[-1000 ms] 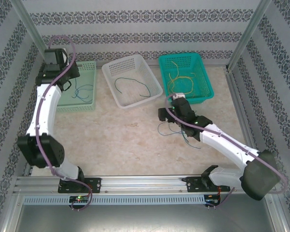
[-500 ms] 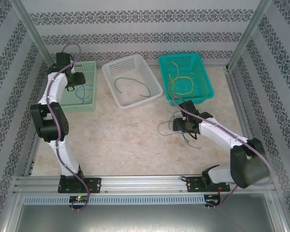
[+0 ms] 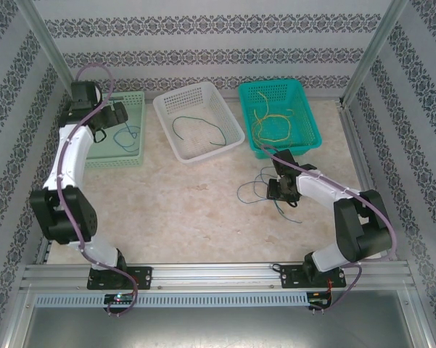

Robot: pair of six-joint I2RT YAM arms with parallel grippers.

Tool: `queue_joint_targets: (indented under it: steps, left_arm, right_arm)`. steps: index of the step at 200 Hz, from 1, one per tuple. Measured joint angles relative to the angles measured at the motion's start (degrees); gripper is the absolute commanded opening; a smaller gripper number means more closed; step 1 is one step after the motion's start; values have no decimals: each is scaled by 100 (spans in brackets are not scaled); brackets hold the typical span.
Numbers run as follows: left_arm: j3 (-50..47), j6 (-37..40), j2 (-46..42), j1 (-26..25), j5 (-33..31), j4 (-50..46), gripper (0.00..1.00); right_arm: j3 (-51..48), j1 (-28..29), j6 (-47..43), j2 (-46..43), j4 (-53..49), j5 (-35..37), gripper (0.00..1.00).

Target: Untangle the cables

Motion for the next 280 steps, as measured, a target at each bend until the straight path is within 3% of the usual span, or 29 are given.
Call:
queue_joint_targets:
  steps: [30,60,76,90,102,125,216,245,258,280]
  left_arm:
    - [-826,-153,-702,-157,-4,284,100]
    - [-920,-197,-678,-203,-22,284,100]
    - [-826,-214,-485,-203,0,254,100]
    - [-704,-216,-254,-199,-2,236,100]
    - [-555,-216,-31,-181,-2,188,100]
    - [22,-208,535,-83,-2,-39,100]
    - [2712,372,3001,216,-238,-1423,100]
    - [3062,726,3552,219,-479,-1816,99]
    - [2962,761,3595,249,-229,-1880,100]
    - [2321,555,3394,455,968,-1613,100]
  right_arm:
    - [-28,0,2,79,-15,-48,40]
    - [98,0,-26,354,-42,-70,20]
    - [166,-2,-17,413,-20,-83,19]
    - [175,0,-22,424,-24,-83,22]
    - [175,35,-39,424,-37,-61,33]
    - [175,116,-44,424,-85,-39,42]
    - [212,153,-42,459,-81,-44,45]
    - [212,153,-44,459,-83,-44,46]
    - [212,153,-44,459,-81,-44,46]
    - [212,153,-44,459,-83,-46,46]
